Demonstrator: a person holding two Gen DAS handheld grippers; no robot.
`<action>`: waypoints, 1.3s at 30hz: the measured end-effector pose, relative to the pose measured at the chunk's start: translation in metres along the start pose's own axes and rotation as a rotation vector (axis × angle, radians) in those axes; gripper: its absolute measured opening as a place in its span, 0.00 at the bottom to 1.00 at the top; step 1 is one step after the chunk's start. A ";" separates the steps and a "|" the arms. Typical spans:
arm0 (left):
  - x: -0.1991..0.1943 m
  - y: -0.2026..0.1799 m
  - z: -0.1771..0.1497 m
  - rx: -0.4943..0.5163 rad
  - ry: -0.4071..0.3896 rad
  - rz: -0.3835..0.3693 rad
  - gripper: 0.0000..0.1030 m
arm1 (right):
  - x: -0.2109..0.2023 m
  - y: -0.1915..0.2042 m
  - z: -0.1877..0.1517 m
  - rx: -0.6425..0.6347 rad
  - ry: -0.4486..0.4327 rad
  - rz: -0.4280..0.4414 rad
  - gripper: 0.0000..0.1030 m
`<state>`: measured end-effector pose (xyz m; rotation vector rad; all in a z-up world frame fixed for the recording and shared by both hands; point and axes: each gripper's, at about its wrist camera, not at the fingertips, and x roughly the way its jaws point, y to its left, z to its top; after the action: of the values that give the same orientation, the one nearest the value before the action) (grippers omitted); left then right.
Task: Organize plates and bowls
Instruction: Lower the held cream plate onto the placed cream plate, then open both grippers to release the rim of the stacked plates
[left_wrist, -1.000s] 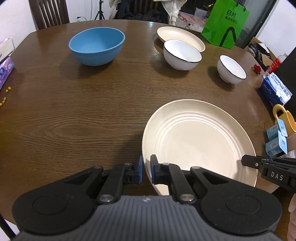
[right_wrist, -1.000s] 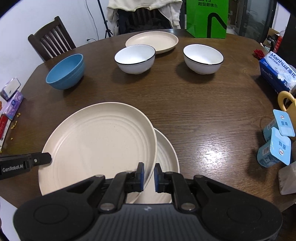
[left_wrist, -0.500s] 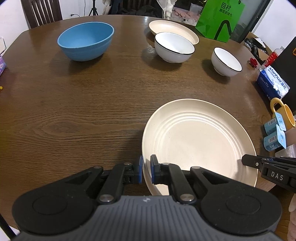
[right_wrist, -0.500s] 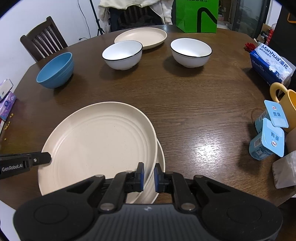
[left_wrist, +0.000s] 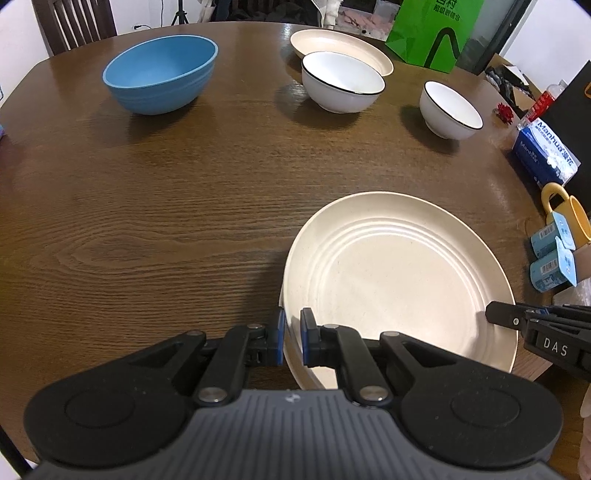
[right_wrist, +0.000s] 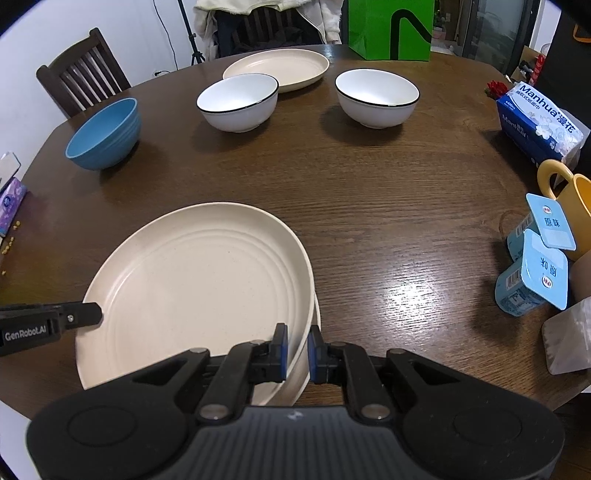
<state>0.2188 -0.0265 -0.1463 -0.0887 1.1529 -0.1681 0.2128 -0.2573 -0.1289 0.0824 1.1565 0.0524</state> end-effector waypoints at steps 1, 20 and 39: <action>0.000 -0.001 0.000 0.003 0.000 0.000 0.09 | 0.000 0.001 0.000 -0.003 -0.001 -0.004 0.11; 0.017 -0.013 -0.015 0.074 0.016 0.050 0.09 | 0.017 0.007 -0.009 -0.066 0.033 -0.061 0.13; 0.015 -0.023 -0.025 0.152 -0.037 0.083 0.10 | 0.024 0.031 -0.020 -0.216 -0.024 -0.180 0.16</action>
<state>0.2002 -0.0518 -0.1666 0.0894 1.1018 -0.1794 0.2045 -0.2234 -0.1556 -0.2121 1.1241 0.0166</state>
